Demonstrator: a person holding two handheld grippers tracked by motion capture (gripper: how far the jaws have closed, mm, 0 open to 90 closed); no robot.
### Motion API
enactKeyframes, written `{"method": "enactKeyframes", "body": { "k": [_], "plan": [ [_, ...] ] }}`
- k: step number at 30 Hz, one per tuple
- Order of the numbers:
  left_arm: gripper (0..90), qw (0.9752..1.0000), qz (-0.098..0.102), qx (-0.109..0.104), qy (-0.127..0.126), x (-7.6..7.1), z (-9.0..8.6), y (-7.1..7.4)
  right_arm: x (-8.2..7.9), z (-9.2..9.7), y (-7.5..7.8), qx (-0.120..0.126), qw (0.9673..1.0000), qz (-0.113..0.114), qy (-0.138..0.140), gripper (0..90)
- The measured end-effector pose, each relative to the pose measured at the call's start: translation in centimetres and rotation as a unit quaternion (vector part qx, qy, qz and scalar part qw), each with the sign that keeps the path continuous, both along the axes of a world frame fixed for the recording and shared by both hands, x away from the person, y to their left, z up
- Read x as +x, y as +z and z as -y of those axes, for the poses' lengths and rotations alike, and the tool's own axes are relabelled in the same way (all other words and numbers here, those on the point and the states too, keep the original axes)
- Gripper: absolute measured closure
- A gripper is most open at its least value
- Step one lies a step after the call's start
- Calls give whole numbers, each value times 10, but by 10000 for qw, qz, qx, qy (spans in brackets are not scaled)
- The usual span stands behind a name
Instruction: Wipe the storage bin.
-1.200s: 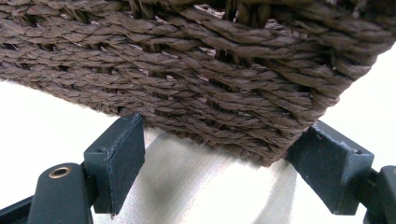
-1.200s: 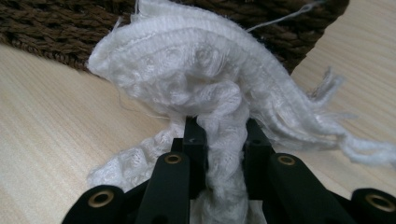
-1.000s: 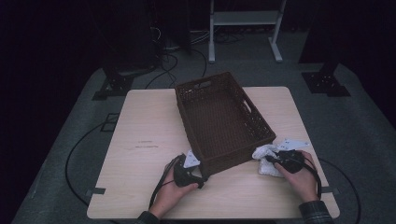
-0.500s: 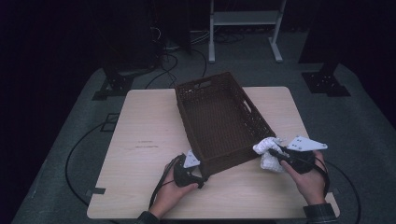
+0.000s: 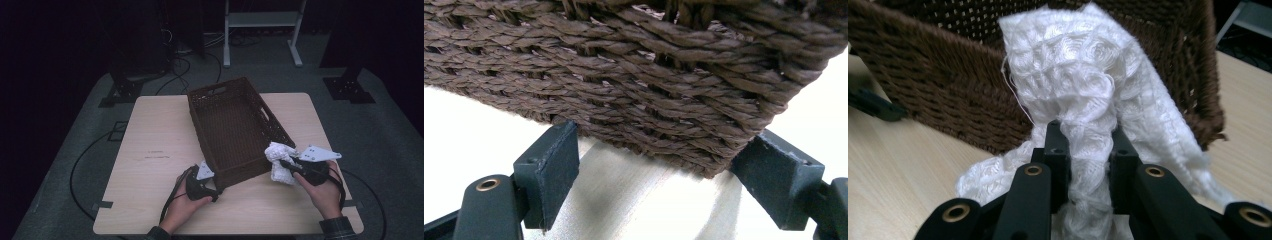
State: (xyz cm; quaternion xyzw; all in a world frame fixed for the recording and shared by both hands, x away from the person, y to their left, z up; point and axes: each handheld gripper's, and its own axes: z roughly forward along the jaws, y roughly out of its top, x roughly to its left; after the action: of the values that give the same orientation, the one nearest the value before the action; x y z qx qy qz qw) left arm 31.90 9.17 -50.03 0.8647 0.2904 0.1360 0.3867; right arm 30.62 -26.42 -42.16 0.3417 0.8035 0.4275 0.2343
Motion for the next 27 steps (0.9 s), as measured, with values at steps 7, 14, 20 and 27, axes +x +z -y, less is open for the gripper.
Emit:
{"method": "enactKeyframes", "body": {
  "k": [7,14,20,27],
  "plan": [
    [196,10000,-1,0,0,0,0,0,8,-5,-14,-139,9996,-248,35,759],
    [196,10000,0,-1,2,0,0,0,14,-13,-28,-317,9980,-537,58,759],
    [196,10000,-1,-2,1,0,0,0,19,-20,-39,-478,9962,-719,115,759],
    [196,10000,-2,1,1,0,0,0,22,-28,-50,-635,9936,-907,217,759]
  ]
}}
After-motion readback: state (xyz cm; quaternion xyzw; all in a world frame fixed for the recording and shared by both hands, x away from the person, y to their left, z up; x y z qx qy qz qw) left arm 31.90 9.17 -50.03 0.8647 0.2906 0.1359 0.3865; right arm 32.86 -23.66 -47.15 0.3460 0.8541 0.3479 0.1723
